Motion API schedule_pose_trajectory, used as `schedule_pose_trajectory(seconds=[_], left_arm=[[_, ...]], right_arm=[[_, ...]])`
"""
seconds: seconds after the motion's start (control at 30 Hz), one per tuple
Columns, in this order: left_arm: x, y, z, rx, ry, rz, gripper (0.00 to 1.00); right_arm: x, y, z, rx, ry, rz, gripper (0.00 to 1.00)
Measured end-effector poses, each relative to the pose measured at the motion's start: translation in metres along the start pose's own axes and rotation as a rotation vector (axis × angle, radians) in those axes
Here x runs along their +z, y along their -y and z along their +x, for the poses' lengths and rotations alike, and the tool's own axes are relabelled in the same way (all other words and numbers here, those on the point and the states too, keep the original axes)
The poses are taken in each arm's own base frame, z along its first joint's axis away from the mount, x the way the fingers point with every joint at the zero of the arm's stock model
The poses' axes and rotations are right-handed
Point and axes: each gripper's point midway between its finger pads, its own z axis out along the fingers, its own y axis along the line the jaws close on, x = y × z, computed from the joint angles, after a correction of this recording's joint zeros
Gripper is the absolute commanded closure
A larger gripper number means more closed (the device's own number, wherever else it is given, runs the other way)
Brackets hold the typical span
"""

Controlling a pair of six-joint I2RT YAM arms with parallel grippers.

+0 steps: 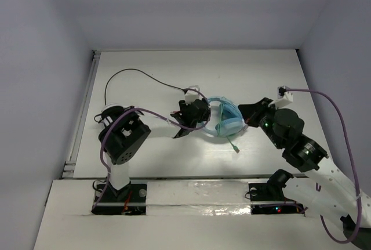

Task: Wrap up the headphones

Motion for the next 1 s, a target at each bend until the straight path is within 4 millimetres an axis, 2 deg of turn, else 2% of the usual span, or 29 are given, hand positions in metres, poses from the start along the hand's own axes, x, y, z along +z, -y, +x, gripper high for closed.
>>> schedule_pose_trajectory(seconds=[0.03,0.13,0.17,0.27,0.37,0.4,0.47,0.5,0.57,0.6,0.63,0.7,0.8,1.0], left_arm=[[-0.002,0.0,-0.002,-0.001,0.004,-0.001,0.23],[-0.013,0.005,-0.02,-0.01,0.034,0.015,0.1],[-0.018,0.007,-0.029,-0.015,0.05,0.023,0.08],[-0.043,0.016,-0.067,-0.049,0.124,0.061,0.03],[-0.078,0.025,-0.114,-0.094,0.22,0.119,0.01],[-0.091,0.027,-0.129,-0.109,0.253,0.14,0.01],[-0.12,0.028,-0.158,-0.134,0.316,0.181,0.01],[-0.134,0.028,-0.171,-0.145,0.346,0.2,0.01],[-0.163,0.026,-0.195,-0.163,0.404,0.236,0.01],[-0.178,0.024,-0.206,-0.172,0.432,0.254,0.01],[-0.191,0.021,-0.215,-0.18,0.456,0.269,0.01],[-0.215,0.015,-0.229,-0.188,0.494,0.295,0.01],[-0.243,0.005,-0.24,-0.184,0.523,0.319,0.01],[-0.275,-0.016,-0.243,-0.159,0.54,0.324,0.01]], right_arm=[[-0.004,0.0,-0.007,-0.005,0.02,0.005,0.99],[-0.016,-0.005,-0.034,-0.013,0.09,0.008,0.94],[-0.021,-0.008,-0.043,-0.012,0.114,0.006,0.93],[-0.035,-0.011,-0.066,-0.008,0.186,0.002,0.87],[-0.052,-0.01,-0.084,-0.006,0.243,0.0,0.74],[-0.058,-0.01,-0.09,-0.004,0.26,-0.001,0.64],[-0.073,-0.011,-0.105,0.001,0.302,-0.006,0.54],[-0.08,-0.012,-0.113,0.005,0.323,-0.011,0.44],[-0.096,-0.013,-0.129,0.016,0.368,-0.015,0.31],[-0.105,-0.013,-0.137,0.023,0.392,-0.017,0.09],[-0.112,-0.013,-0.144,0.032,0.413,-0.016,0.03],[-0.124,-0.011,-0.154,0.039,0.446,-0.008,0.0],[-0.133,-0.003,-0.161,0.048,0.469,0.025,0.0],[-0.137,0.012,-0.155,0.038,0.459,0.081,0.0]])
